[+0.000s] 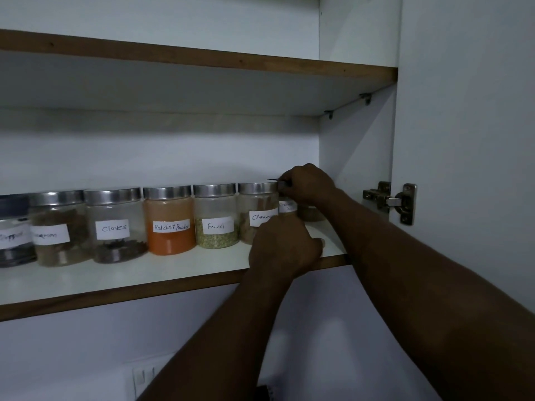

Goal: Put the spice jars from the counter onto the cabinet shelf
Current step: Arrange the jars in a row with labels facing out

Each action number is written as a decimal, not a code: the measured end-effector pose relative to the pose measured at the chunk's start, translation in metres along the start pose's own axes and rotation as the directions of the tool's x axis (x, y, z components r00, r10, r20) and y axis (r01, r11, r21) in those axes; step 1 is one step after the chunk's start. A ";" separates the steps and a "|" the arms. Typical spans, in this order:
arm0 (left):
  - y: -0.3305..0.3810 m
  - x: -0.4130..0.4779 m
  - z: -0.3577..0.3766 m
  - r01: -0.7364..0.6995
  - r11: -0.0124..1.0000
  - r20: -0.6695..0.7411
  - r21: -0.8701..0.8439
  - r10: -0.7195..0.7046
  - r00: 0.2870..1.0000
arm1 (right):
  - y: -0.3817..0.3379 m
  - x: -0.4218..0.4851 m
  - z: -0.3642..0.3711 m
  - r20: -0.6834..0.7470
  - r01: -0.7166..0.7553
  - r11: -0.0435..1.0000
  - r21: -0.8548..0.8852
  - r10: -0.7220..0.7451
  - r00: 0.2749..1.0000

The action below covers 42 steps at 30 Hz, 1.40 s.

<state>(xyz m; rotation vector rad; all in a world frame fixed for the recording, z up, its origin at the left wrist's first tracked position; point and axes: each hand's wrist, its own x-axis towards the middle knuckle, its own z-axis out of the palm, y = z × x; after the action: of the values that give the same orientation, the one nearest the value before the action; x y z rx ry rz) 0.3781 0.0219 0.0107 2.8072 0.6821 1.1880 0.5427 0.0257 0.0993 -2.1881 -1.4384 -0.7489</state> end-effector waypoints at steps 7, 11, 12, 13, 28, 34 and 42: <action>0.001 -0.004 -0.006 -0.005 1.000 0.033 0.002 0.005 0.999 | -0.011 -0.007 -0.006 -0.017 -0.033 0.997 -0.068 0.032 0.999; -0.002 -0.011 -0.013 -0.024 0.999 0.044 -0.039 0.026 0.999 | -0.013 -0.007 -0.006 -0.016 -0.033 0.994 -0.109 0.032 0.999; -0.003 -0.013 -0.016 -0.028 0.998 0.039 -0.052 0.030 0.999 | -0.014 -0.006 -0.007 -0.009 -0.028 0.993 -0.115 0.027 1.000; -0.006 -0.016 -0.020 -0.030 0.998 0.035 -0.063 0.033 0.999 | -0.014 -0.007 -0.008 -0.007 -0.020 0.994 -0.111 0.019 1.000; -0.051 -0.028 -0.052 0.206 0.969 0.028 -0.138 -0.204 0.979 | -0.069 -0.039 -0.044 -0.060 0.250 0.940 0.233 -0.243 0.968; -0.051 -0.029 -0.048 0.181 0.977 0.014 -0.112 -0.181 0.983 | -0.077 -0.021 -0.015 -0.113 0.180 0.967 0.179 -0.161 0.980; -0.054 -0.026 -0.046 0.160 0.980 -0.030 -0.119 -0.165 0.986 | -0.089 0.013 0.009 -0.071 0.111 0.991 0.067 -0.107 0.992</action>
<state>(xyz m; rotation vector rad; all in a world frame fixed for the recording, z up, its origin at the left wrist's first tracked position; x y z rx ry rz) 0.3095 0.0534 0.0155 2.5842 0.7994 1.2156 0.4665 0.0735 0.1051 -2.0252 -1.5367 -0.7884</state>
